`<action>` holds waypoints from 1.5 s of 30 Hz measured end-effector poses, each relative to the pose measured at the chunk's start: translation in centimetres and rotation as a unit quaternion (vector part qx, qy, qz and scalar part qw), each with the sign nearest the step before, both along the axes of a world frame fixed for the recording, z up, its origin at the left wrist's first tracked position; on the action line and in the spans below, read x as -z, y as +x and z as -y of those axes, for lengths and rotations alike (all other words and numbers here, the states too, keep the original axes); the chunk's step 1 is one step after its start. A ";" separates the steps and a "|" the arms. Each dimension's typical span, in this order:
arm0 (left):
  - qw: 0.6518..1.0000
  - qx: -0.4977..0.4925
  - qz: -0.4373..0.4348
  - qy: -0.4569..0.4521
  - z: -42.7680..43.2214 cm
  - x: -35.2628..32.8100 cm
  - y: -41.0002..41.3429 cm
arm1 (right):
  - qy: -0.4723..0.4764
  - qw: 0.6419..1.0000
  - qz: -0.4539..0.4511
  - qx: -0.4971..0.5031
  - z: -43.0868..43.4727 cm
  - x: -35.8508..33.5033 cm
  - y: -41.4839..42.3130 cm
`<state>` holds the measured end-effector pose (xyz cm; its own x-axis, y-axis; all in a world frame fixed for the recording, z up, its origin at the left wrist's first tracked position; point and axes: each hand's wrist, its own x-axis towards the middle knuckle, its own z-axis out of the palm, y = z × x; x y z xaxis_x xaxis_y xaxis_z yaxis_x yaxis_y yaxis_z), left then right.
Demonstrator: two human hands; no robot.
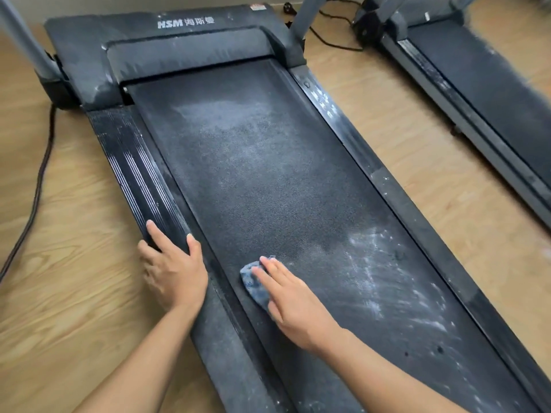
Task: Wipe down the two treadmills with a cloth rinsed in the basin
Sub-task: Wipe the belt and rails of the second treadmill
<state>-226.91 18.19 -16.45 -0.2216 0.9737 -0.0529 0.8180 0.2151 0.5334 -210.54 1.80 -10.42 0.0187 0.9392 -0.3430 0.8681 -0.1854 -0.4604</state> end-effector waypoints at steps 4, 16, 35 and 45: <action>1.000 -0.006 -0.003 0.011 -0.1 0.0 0.1 | 0.049 0.994 -0.007 0.101 -0.6 -0.2 1.4; 0.999 -0.036 -0.021 0.003 0.0 -0.5 0.7 | 0.018 0.985 -0.117 0.122 -0.4 -1.8 5.8; 0.785 0.619 -0.007 0.009 13.4 -16.3 4.7 | -0.017 0.664 -0.625 0.409 8.9 -13.1 7.5; 0.876 0.439 0.190 -0.067 17.8 -16.4 5.7 | 0.003 0.765 -0.573 0.295 10.8 -14.2 8.1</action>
<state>-221.19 0.36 -0.01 0.6678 0.7393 -0.0861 0.4677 -0.3268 0.8212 -202.41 -8.98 3.80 0.1303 0.8850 -0.4469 -0.3386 -0.3840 -0.8590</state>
